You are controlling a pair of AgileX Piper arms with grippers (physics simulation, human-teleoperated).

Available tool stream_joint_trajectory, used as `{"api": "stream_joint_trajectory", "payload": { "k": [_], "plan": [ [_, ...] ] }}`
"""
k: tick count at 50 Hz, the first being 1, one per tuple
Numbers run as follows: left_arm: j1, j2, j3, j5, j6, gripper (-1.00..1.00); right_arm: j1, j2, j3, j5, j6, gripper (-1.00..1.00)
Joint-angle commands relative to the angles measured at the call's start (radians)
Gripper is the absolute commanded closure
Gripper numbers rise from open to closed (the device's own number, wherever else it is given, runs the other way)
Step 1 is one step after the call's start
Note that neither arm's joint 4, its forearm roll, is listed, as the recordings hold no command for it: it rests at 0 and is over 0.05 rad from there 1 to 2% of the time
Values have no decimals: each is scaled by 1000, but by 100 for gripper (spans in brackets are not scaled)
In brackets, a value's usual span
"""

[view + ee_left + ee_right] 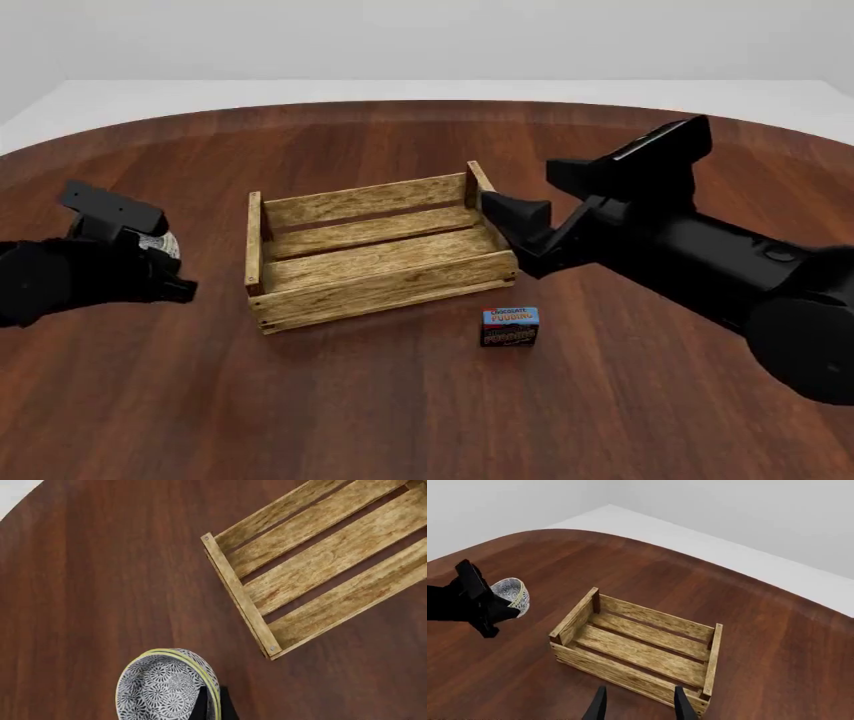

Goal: Stack the right bowl on the left bowl and place them in the tray.

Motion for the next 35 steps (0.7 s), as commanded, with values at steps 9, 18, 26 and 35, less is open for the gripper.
{"api": "stream_joint_trajectory", "payload": {
  "k": [9, 18, 26, 35],
  "plan": [
    [-68, 30, -229, 117, -44, 100, 4, -19, 1, 19, -5, -100],
    [-134, 118, -321, 147, -40, 100, -1, -41, 3, 33, -8, -100],
    [-178, 173, -393, 166, -11, 100, -12, -57, 1, 48, -9, -100],
    [-211, 227, -460, 184, -5, 100, -5, -46, -2, 60, -12, -100]
  ]
}}
